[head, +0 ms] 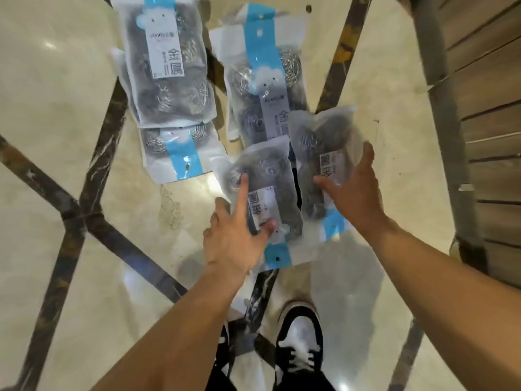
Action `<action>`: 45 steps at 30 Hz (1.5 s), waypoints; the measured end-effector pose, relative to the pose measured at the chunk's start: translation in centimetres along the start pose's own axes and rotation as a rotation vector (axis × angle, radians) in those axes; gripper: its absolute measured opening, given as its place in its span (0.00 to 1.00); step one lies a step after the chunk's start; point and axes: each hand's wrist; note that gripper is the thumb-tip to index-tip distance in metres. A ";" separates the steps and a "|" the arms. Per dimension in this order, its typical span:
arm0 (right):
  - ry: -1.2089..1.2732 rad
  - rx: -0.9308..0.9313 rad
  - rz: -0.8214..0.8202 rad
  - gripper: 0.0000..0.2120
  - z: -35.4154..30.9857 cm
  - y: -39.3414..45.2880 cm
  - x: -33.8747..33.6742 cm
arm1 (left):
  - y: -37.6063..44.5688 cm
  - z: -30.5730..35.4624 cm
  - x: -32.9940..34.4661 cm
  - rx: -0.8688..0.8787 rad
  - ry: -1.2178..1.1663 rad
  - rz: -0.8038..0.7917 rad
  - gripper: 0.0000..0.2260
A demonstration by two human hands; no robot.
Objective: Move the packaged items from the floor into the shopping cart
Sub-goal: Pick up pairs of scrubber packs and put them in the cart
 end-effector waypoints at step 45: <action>0.596 -0.479 0.024 0.23 -62.7 -44.0 -41.2 | -52.2 -7.4 -70.6 0.179 -0.957 0.783 0.46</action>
Point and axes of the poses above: each hand's wrist, its own y-axis towards the middle knuckle, its own x-axis out of the palm, z = x × y, and after that the axes turned 14 degrees about y, right-handed
